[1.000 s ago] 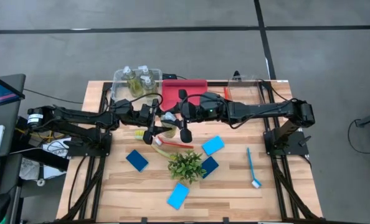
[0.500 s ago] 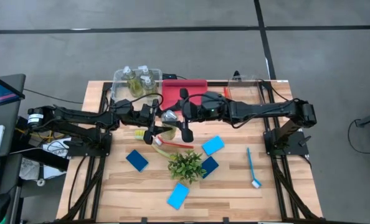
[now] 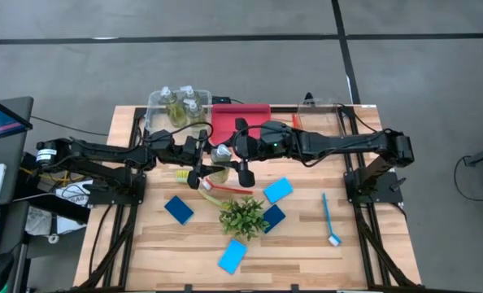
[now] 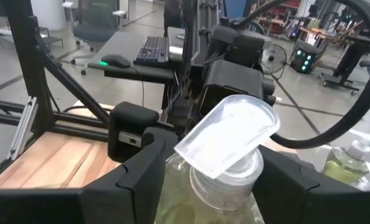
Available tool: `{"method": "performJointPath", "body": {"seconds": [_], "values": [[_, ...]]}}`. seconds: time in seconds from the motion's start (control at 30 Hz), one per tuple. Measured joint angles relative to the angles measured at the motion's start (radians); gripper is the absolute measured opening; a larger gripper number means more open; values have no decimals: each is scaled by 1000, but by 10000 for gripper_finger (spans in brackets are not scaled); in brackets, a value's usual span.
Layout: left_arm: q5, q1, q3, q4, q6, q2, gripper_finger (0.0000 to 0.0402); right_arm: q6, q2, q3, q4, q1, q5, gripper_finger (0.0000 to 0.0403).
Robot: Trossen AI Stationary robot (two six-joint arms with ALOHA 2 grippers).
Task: Pick & Place Kitchen Sink Supplies
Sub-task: Put the yellow dishwashing liquid into the white bin
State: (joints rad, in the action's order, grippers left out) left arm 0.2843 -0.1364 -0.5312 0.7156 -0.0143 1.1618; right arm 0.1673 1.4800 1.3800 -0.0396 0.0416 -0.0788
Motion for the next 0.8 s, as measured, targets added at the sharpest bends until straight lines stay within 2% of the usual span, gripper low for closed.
{"method": "performJointPath", "body": {"seconds": [0.27,0.5,0.63,0.8], "values": [[-6,-1,0,18,-2,-1,231,0,-64,-2,100,6,25,194],[-13,-1,0,9,-3,-7,231,-4,-140,-2,274,6,25,181],[-71,-1,0,1,-43,-36,231,-35,-182,-39,318,6,25,176],[-145,-1,0,-71,-54,-117,231,-61,-259,-147,281,5,26,178]]}}
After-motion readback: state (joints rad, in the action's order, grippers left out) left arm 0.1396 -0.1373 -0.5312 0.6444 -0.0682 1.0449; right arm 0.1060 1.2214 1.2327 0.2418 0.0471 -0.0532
